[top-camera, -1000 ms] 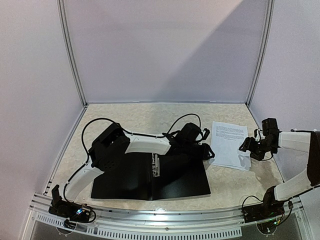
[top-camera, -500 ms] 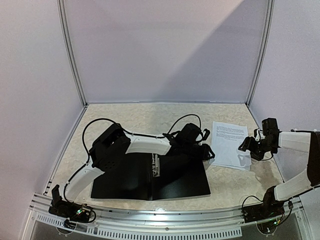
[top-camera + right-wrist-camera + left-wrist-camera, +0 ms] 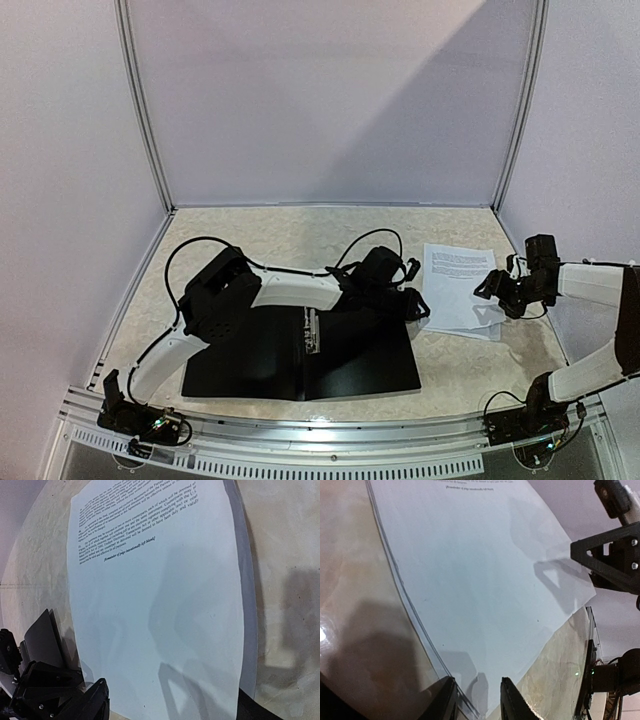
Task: Put the files into the folder
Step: Pick up the file from the corner of the board.
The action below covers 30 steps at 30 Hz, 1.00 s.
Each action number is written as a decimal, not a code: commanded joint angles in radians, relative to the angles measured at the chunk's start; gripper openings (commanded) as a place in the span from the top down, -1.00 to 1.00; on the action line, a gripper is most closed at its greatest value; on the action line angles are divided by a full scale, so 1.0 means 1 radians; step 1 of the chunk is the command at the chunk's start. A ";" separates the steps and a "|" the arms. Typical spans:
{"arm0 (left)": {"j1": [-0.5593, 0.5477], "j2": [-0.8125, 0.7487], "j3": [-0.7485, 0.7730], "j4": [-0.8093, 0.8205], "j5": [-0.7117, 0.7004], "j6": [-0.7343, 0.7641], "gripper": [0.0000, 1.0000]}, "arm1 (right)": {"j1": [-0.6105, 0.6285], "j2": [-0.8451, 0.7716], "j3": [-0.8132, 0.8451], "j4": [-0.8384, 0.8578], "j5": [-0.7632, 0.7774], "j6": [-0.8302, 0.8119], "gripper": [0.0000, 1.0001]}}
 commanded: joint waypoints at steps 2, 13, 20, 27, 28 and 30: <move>-0.002 0.039 0.020 -0.002 0.011 -0.004 0.41 | -0.004 -0.055 0.027 -0.036 0.036 -0.013 -0.46; 0.000 0.042 0.021 -0.003 0.013 -0.008 0.41 | -0.003 -0.074 0.035 -0.012 -0.015 0.015 -0.42; -0.001 0.044 0.018 -0.002 0.014 -0.008 0.42 | -0.003 -0.068 0.035 -0.012 -0.048 0.022 -0.38; 0.000 0.049 0.017 0.002 0.019 -0.011 0.42 | -0.001 -0.073 0.049 -0.013 -0.071 0.022 -0.19; 0.000 0.048 0.017 0.004 0.019 -0.011 0.42 | -0.002 -0.073 0.051 -0.010 -0.077 0.024 -0.14; 0.001 0.048 0.018 0.005 0.020 -0.011 0.42 | -0.002 -0.069 0.057 -0.004 -0.086 0.031 0.03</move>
